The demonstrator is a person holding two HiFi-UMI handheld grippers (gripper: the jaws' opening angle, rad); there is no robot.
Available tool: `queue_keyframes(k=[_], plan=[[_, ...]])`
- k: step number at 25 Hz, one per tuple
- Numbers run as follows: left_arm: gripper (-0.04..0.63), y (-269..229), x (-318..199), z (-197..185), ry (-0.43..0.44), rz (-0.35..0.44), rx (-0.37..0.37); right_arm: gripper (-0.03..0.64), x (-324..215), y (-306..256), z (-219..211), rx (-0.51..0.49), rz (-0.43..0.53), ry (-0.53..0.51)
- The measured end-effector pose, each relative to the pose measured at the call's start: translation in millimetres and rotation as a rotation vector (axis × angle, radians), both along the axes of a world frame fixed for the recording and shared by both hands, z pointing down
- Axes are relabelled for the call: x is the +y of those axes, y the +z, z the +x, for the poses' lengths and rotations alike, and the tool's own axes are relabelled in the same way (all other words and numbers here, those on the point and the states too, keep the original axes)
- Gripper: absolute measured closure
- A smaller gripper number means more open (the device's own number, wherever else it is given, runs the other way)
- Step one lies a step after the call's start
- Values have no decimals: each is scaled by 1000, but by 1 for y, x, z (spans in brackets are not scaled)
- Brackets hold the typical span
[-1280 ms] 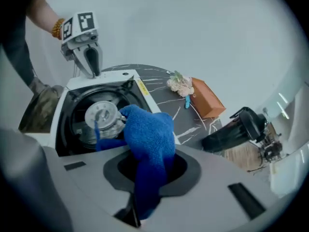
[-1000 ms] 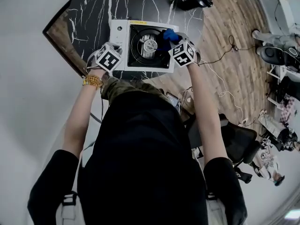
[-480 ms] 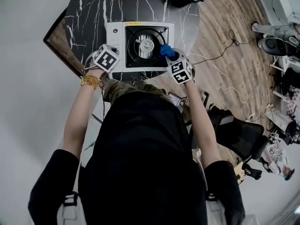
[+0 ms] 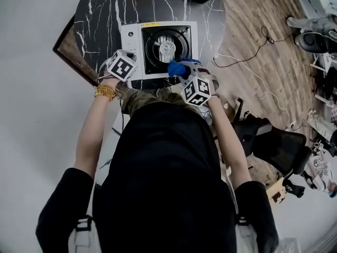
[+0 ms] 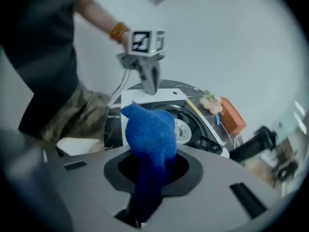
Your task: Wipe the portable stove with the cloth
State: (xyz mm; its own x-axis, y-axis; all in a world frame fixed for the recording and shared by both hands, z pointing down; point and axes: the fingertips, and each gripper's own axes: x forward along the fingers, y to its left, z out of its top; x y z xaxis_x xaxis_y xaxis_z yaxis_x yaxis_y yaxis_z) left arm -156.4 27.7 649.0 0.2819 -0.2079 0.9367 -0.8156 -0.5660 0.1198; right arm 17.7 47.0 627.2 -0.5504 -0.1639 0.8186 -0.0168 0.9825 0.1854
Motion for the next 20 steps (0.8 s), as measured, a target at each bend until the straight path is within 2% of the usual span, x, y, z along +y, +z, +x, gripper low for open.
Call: queue_keyframes(k=[2, 3, 4, 5, 8, 11, 16, 18, 20], plan=[[565, -1, 0, 1, 7, 10, 2, 562, 20, 17, -5, 96, 114, -162], [565, -2, -1, 1, 9, 11, 2, 532, 25, 21, -8, 110, 138, -202], [565, -2, -1, 1, 10, 11, 2, 480, 27, 20, -12, 101, 144, -210], [565, -1, -1, 0, 8, 9, 2, 461, 25, 15, -15, 73, 134, -189], [566, -1, -1, 0, 7, 9, 3, 417, 1, -17, -10, -32, 79, 13], [566, -4, -3, 0, 10, 15, 7, 404, -20, -36, 15, -66, -24, 209], [566, -4, -1, 0, 7, 20, 17, 402, -43, -8, 50, -123, -261, 515], [568, -2, -1, -1, 2, 15, 17, 412, -47, 2, 46, -154, -337, 571], [568, 0, 0, -2, -4, 12, 12, 513, -48, -1, 32, -181, -331, 541]])
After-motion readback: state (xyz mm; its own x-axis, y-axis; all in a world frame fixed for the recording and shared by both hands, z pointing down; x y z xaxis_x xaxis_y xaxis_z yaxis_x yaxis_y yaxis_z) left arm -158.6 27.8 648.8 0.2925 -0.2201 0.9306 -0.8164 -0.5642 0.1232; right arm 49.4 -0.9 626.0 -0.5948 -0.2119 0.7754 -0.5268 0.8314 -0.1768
